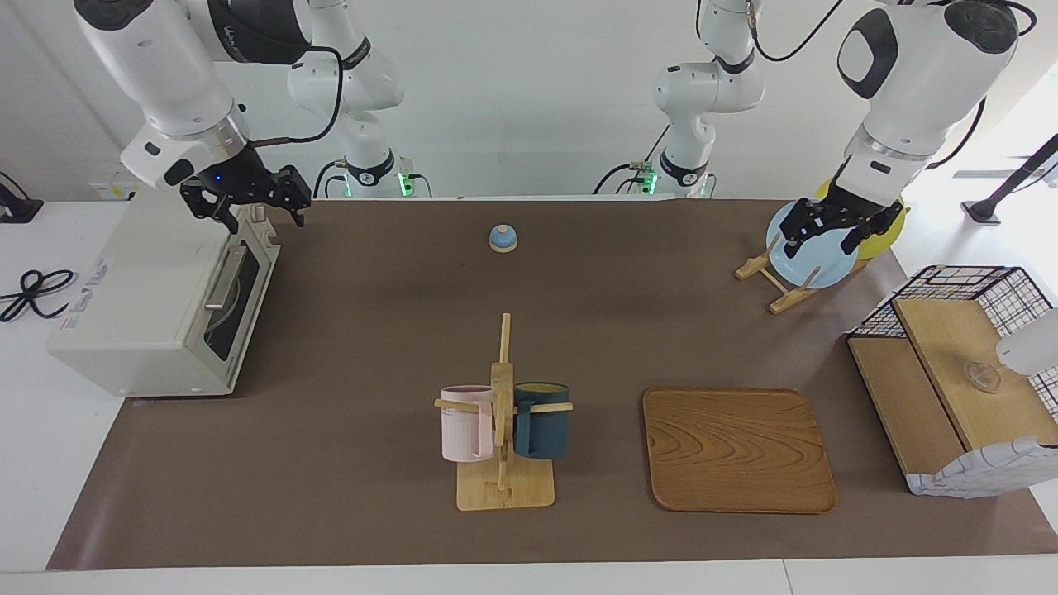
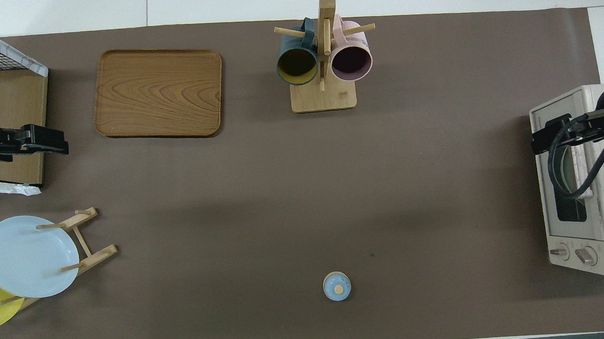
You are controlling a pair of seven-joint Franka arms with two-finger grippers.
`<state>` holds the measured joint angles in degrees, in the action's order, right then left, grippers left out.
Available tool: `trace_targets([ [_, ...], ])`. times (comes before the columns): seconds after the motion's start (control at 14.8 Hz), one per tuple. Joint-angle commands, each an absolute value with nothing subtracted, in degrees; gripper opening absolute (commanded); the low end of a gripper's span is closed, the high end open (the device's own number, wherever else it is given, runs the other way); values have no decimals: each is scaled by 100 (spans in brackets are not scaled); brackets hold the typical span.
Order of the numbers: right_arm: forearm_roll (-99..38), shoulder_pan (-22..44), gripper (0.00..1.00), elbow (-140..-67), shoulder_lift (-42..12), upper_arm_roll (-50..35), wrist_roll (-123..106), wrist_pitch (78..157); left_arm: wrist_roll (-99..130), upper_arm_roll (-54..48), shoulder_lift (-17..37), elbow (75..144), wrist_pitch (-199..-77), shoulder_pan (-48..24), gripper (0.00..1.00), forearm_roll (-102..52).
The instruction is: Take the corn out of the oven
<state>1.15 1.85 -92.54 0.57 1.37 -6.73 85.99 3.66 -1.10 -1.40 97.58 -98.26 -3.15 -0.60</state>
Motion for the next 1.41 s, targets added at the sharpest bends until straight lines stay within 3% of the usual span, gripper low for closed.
trace_targets([
  [0.0,9,132,100,-9387,141,114,-606,8728,343,-132,-211,9782,-9817,-255,100,-97],
  [0.4,-9,71,99,-9676,281,123,-790,8920,343,-132,-211,9782,-9817,-255,100,-97],
  [0.47,0,62,49,-9833,333,123,-835,9121,343,-132,-211,9782,-9817,-255,100,-97],
  [0.54,0,18,11,-10079,438,140,-913,9262,343,-132,-211,9782,-9817,-255,100,-97],
  [0.61,0,-130,0,-10386,570,149,-1123,9499,343,-132,-211,9782,-9817,-255,100,-97],
  [1.01,219,-615,0,-11855,1046,167,-1503,10791,343,-132,-211,9782,-9817,-255,100,-97],
  [1.35,703,-782,0,-11944,862,158,-1556,11092,343,-132,-211,9782,-9817,-255,100,-97],
])
